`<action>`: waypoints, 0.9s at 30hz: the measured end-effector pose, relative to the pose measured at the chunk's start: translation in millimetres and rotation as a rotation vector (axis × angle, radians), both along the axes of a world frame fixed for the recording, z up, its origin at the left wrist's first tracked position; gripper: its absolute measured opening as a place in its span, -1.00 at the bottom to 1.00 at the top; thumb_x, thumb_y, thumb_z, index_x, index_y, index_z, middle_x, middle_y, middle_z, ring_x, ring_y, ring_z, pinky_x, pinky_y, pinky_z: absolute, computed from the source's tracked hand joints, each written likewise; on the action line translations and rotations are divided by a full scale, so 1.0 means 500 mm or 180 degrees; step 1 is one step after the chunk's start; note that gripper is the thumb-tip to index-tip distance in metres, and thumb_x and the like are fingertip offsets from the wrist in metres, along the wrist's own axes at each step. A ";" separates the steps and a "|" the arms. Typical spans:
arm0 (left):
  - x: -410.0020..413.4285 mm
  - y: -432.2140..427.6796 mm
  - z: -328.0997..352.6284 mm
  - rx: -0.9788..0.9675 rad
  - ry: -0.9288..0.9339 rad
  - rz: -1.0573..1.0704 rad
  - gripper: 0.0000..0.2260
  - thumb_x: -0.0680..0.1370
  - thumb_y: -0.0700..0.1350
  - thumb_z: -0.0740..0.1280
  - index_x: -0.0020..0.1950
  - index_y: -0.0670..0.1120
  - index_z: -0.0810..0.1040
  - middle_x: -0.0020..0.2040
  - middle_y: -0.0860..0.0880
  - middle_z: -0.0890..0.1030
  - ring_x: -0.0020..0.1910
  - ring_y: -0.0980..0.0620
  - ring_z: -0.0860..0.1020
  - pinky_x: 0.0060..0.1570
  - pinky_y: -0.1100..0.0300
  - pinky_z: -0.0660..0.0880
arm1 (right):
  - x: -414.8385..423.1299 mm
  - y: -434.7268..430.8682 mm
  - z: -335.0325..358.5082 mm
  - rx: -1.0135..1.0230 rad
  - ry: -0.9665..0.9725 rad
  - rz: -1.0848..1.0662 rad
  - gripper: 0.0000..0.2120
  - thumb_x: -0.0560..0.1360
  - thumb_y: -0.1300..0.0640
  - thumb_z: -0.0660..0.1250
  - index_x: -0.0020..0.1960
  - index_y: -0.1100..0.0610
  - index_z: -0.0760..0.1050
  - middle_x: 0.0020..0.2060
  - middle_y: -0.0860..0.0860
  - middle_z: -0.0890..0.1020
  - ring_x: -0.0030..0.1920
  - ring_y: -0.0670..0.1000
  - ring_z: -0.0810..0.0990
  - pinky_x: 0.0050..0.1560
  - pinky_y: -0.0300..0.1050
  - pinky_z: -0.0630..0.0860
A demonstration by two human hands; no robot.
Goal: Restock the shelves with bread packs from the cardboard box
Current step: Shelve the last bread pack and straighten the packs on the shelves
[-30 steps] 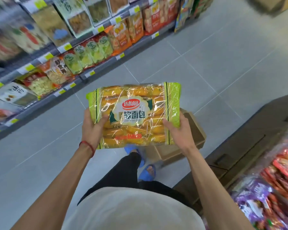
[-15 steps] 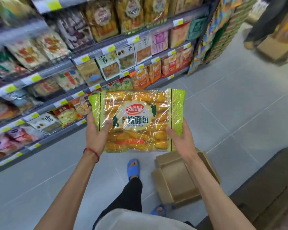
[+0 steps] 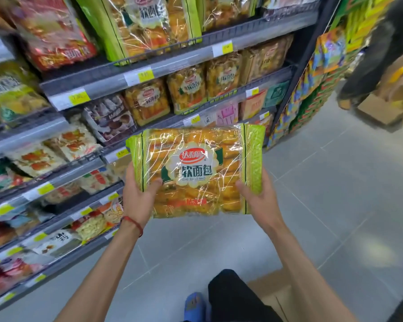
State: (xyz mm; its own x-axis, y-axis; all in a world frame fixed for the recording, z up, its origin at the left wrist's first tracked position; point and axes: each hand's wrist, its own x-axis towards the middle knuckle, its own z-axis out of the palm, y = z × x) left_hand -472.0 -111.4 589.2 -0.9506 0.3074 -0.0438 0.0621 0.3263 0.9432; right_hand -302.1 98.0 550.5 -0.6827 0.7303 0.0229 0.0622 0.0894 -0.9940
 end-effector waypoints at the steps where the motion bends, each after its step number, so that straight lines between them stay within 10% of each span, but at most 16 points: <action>1: -0.023 0.023 0.008 0.0025 -0.0026 0.0020 -0.23 0.56 -0.09 0.42 0.63 0.02 0.02 0.62 0.04 0.08 0.58 0.07 0.08 0.54 -0.01 0.07 | -0.025 0.024 0.005 0.0028 0.0022 0.0015 -0.50 0.61 0.13 0.44 0.49 -0.12 0.41 0.33 -0.11 0.61 0.35 -0.04 0.59 0.34 0.15 0.57; 10: -0.211 0.288 0.075 0.0106 0.0260 0.0117 -0.23 0.54 -0.09 0.43 0.62 0.07 0.05 0.62 0.06 0.10 0.58 0.05 0.12 0.55 -0.06 0.09 | -0.254 0.319 0.044 0.0222 -0.0136 0.0008 -0.18 0.46 -0.36 0.41 0.62 -0.18 0.20 0.56 -0.16 0.37 0.58 -0.04 0.31 0.57 0.21 0.28; 19: -0.334 0.596 0.172 0.0144 0.0680 0.0537 -0.27 0.57 -0.12 0.41 0.62 -0.07 0.07 0.58 0.05 0.15 0.56 0.13 0.09 0.57 0.03 0.05 | -0.431 0.642 0.135 0.0435 0.0049 0.0207 -0.43 0.61 -0.01 0.42 0.48 -0.24 0.21 0.38 -0.51 0.28 0.40 -0.52 0.23 0.51 -0.18 0.16; 27: -0.449 0.825 0.249 0.0273 0.0950 0.0870 -0.26 0.59 -0.09 0.37 0.63 0.00 -0.02 0.62 0.07 0.03 0.39 0.35 0.00 0.38 0.36 -0.06 | -0.617 0.875 0.243 0.0776 0.0307 0.0352 -0.31 0.58 -0.19 0.39 0.62 -0.12 0.21 0.58 -0.19 0.32 0.57 -0.18 0.25 0.61 0.06 0.19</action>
State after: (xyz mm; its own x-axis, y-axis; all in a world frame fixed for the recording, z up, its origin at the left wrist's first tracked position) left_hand -696.7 300.8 713.9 -0.9648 0.0324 0.2610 0.2590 0.2897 0.9214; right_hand -610.8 535.5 672.2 -0.7440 0.6165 0.2575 -0.0550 0.3276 -0.9432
